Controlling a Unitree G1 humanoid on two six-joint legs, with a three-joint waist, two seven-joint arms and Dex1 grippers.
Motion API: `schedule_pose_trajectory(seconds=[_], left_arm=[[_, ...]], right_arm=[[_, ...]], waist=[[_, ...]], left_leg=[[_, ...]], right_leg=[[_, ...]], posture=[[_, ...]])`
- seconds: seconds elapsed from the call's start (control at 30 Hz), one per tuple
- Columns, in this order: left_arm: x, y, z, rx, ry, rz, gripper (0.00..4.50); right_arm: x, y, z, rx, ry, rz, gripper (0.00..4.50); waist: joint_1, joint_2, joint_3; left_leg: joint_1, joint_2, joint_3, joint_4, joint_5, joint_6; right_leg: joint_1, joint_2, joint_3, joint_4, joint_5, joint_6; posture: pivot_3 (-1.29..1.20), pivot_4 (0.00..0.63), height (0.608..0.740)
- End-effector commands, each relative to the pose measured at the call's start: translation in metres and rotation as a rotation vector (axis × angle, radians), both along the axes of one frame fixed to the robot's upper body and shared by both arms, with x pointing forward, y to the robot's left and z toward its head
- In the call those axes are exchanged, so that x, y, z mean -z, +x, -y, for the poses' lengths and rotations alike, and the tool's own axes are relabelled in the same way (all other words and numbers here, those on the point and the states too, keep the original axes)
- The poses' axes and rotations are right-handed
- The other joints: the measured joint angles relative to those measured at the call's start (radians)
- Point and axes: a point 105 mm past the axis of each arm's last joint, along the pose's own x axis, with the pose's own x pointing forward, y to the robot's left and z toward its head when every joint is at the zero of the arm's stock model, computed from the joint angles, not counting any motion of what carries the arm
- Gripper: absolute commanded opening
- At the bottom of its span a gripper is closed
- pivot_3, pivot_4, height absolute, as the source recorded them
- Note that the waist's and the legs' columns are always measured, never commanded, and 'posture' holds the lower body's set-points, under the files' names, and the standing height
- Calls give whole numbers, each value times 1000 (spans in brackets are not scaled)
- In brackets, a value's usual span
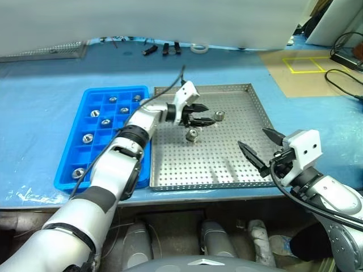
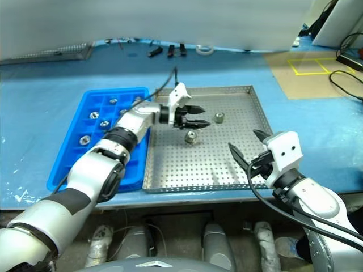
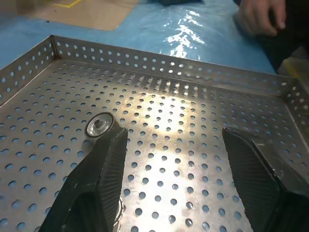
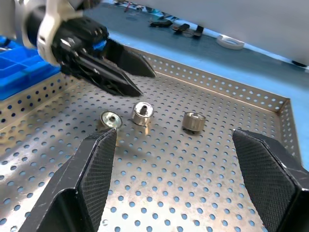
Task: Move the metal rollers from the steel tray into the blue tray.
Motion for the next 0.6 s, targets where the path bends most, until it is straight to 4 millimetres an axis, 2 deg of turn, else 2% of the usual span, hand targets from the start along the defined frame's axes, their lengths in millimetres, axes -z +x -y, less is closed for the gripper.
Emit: schedule_pose_trajectory(seconds=[0.03, 0.17, 0.33, 0.43, 0.6], left_arm=[[-7, -12, -16, 99, 7, -1, 3276], [12, -12, -25, 55, 72, -8, 3276], [32, -28, -7, 97, 89, -47, 3276], [47, -26, -3, 49, 112, -58, 3276], [61, -7, -17, -101, 148, -48, 3276]], right_arm=[[-6, 3, -6, -48, -10, 38, 4036], [-6, 9, -11, -80, -5, 40, 4036], [-6, 14, -13, -101, -11, 42, 4036], [-5, 14, -12, -103, -14, 40, 4036], [-4, 14, -10, -94, -15, 38, 4036]], waist=[[2, 0, 0], [6, 0, 0], [25, 0, 0], [28, 0, 0], [26, 0, 0]], left_leg=[[0, 0, 0, 0, 0, 0], [0, 0, 1, 0, 0, 0], [-1, 0, 1, 0, 0, 1], [-1, 1, 2, 0, 0, 1], [0, 2, 2, 0, 0, 0]], right_leg=[[0, 0, 0, 0, 0, 0], [0, 0, 0, 0, 0, 0], [0, -1, -1, -1, 0, 0], [0, -1, -1, -1, 0, 0], [0, -1, 0, 0, 0, 0]], posture=[[-416, 150, 740], [-383, 150, 740], [-371, 150, 740], [-372, 150, 740], [-384, 150, 740]])
